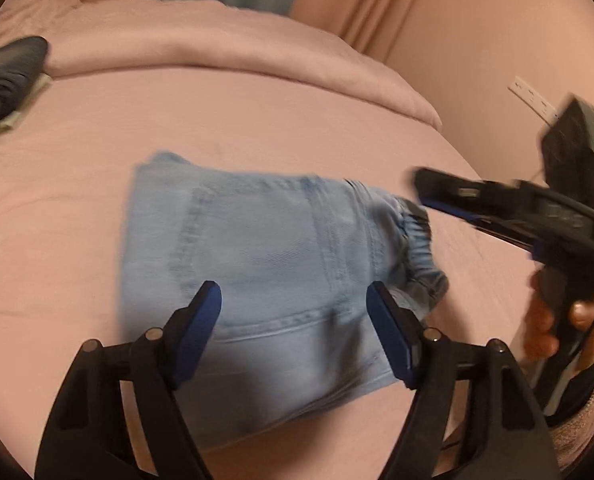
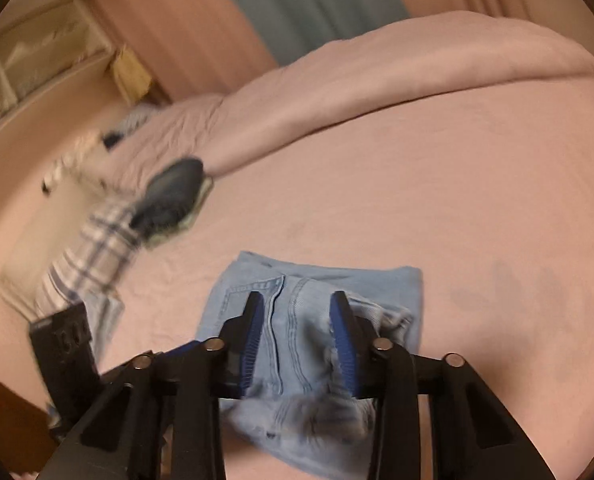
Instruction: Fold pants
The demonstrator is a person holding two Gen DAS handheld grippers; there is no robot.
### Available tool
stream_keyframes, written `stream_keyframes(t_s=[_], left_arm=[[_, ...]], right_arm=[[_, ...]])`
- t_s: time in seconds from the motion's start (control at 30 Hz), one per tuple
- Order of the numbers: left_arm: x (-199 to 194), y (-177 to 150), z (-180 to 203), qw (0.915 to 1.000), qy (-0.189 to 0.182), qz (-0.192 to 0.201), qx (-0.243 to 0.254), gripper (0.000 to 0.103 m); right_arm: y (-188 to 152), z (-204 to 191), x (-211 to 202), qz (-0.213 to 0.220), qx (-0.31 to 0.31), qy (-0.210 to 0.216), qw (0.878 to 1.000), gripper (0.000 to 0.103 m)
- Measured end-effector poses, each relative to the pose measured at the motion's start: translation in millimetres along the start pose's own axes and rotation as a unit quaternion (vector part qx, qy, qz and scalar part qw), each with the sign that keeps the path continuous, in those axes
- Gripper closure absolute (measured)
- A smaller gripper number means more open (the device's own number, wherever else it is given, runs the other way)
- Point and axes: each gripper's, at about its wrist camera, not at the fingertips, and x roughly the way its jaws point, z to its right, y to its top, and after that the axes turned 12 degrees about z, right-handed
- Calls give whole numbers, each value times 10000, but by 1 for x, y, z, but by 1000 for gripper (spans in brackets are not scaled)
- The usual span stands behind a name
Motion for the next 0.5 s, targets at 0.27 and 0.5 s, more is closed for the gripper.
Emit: stream_keyframes(t_s=[0.27, 0.5], left_arm=[[6, -20, -9, 9990, -367, -190, -159, 30], [-53, -37, -54, 9978, 179, 376, -524, 28]], right_arm=[[-20, 38, 51, -864, 460, -242, 9949, 96], [3, -13, 47, -778, 24, 82, 9969, 42]])
